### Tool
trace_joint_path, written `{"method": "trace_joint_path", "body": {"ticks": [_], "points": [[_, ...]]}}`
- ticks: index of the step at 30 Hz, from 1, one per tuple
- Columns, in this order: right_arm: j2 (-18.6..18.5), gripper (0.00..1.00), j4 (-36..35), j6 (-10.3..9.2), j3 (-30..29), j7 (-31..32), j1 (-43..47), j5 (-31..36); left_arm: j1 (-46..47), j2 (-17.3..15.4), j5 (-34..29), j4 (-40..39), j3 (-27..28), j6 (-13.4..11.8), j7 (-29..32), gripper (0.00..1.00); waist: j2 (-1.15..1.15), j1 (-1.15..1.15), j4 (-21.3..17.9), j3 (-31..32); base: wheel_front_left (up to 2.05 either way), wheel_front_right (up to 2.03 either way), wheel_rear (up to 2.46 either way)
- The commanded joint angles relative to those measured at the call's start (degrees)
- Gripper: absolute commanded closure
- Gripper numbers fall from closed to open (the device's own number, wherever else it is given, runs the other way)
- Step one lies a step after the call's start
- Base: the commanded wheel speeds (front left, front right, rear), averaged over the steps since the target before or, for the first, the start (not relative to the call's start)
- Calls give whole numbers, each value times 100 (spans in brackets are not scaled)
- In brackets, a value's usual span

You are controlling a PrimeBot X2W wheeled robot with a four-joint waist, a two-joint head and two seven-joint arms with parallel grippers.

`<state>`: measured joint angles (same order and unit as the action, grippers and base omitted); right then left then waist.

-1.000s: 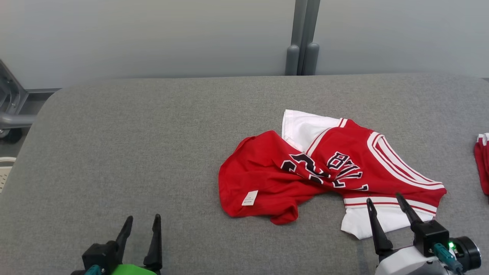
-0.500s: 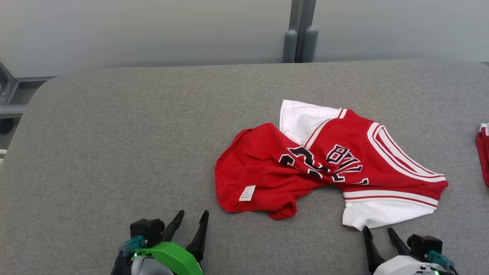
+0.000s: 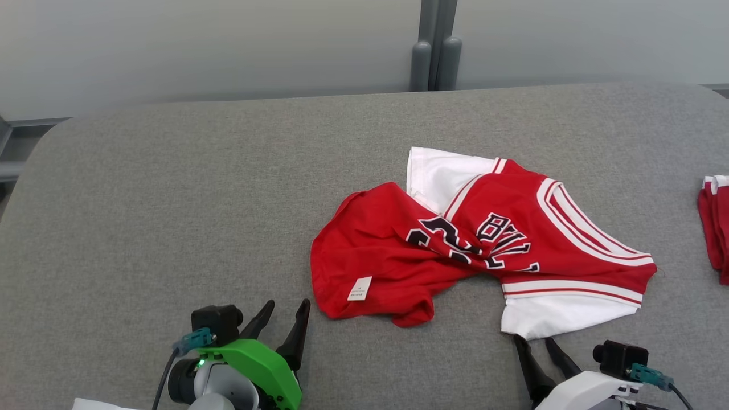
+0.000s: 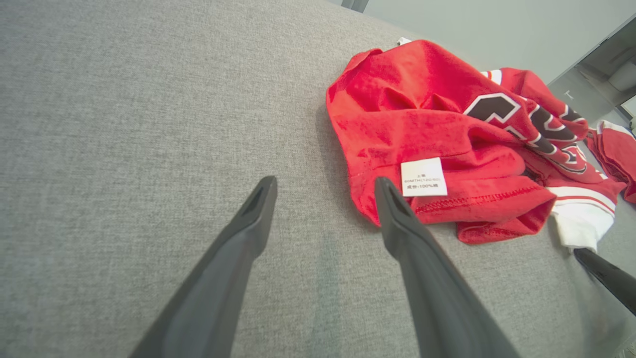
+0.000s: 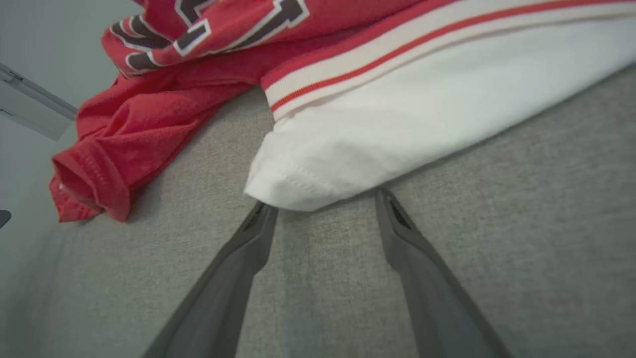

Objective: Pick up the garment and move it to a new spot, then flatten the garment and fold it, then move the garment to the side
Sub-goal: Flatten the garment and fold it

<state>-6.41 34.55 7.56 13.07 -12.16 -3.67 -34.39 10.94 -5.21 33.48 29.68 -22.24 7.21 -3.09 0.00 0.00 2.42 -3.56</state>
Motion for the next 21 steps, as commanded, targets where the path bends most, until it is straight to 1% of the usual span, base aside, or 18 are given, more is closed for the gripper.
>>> {"method": "trace_joint_path", "body": {"ticks": [1, 4, 7, 10, 12, 14, 17, 21], "points": [[-84, 0, 6, -16, -12, 99, 145, -192, -10, -69, 48, -31, 33, -25, -20, 0, 0, 0, -82, -26, 0, 0, 0], [-184, 0, -148, -17, -10, 263, 126, -589, -53, -109, 31, -48, 17, -64, 21, 0, 0, 0, -142, -31, 0, 0, 0], [-207, 0, -230, -19, -123, 625, 73, -1069, -44, -127, 12, -95, -16, -105, 84, 0, 0, 0, -165, -30, 0, 0, 0], [-263, 0, -224, -22, -261, 1239, 115, -1423, -36, -125, 9, -168, -72, -166, 236, 0, 0, 0, -132, -16, 0, 0, 0], [-365, 0, -323, -41, -236, 1728, 206, -1493, -45, -118, 28, -259, -104, -197, 349, 0, 0, 0, -91, -21, 0, 0, 0], [-634, 0, -636, -39, -70, 2174, 319, -1280, -55, -129, 47, -348, -116, -224, 432, 0, 0, 0, -54, -33, 0, 0, 0], [-1192, 0, -1322, -33, -29, 2765, 444, -888, -105, -169, 84, -493, -103, -271, 521, 0, 0, 0, -37, -55, 0, 0, 0], [-1772, 0, -2668, -6, -306, 3673, 508, -501, -153, -238, 113, -687, -74, -325, 585, 0, 0, 0, -60, -115, 0, 0, 0]]}}
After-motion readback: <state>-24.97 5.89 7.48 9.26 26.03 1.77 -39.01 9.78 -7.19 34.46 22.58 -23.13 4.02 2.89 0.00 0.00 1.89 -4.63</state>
